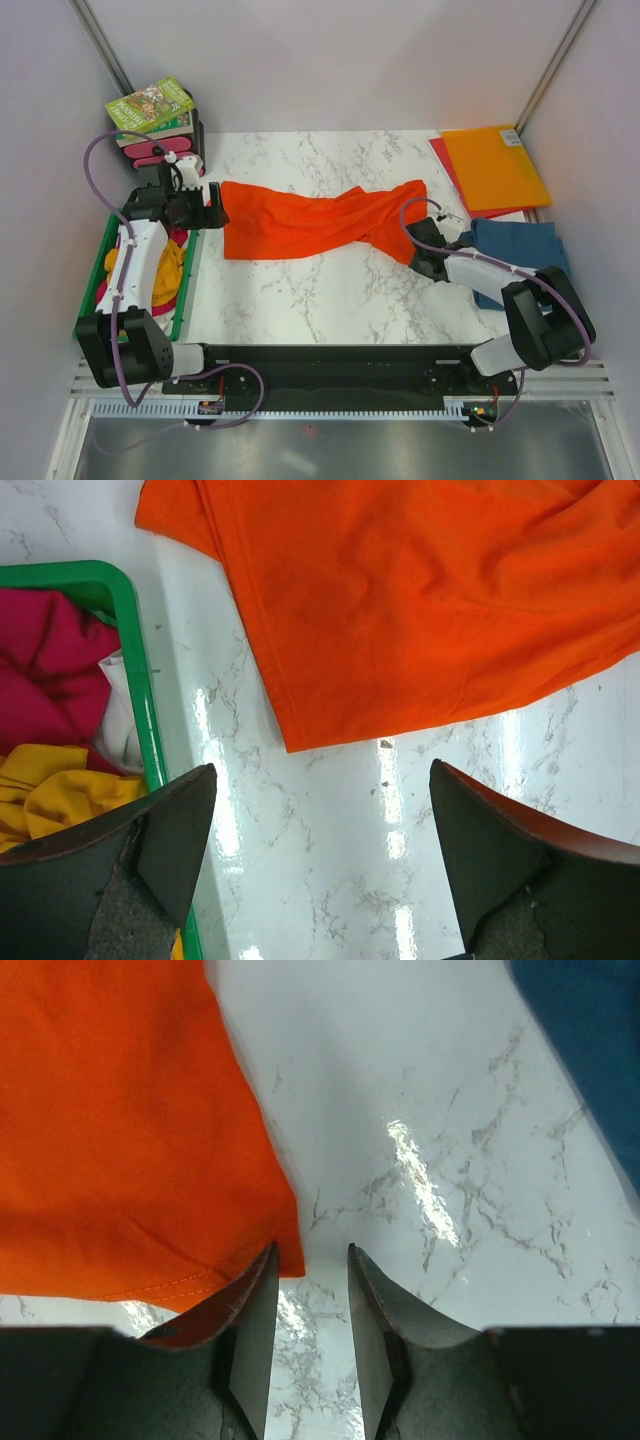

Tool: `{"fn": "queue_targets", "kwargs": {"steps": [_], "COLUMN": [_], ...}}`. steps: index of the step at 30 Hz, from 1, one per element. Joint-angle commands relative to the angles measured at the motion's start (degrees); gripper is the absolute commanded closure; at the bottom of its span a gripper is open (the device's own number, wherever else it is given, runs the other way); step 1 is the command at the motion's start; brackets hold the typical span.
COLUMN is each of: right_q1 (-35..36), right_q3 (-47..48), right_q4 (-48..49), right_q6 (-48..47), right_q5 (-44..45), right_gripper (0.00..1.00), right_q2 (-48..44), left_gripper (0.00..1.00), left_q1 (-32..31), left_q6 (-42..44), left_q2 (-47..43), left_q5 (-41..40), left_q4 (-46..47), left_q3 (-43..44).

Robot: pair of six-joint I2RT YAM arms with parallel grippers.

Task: Fold and stack the t-shirts
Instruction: Flatten the tshirt out

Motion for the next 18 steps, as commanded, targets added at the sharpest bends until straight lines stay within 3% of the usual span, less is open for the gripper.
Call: {"fn": "queue_targets", "kwargs": {"steps": [1,5,11,16,18], "right_q1": [0.2,0.2,0.3,3.8,4.7], "right_q3": [-2.4,-3.8,-4.7,-5.2,-3.8], "right_q4": [1.5,3.0,2.9,2.2,1.1], "right_q6": [2.3,2.5,3.0,2.9,2.6], "right_q5": [-3.0,-3.2,-3.5,1.7,2.7], "right_gripper": [0.57,0.53,0.61,0.4,0.38], "right_q2": [2.3,1.7,2.0,-7.4,-9.9], "left_gripper": [0.07,0.07,0.07,0.07,0.07], "left_q1": [0.2,0.2,0.2,0.2,0.1], "left_q6": [1.8,1.6,1.6,1.5,1.2], "left_q2": [-1.5,-1.5,-1.6,-2.1,-2.1], "left_q5": [1.2,1.5,1.6,2.3,2.6], "left_q4": [0.5,0.7,0.6,0.8,0.9], "left_q3": [-1.0,-1.9,-1.9,-2.8,-2.8]}}
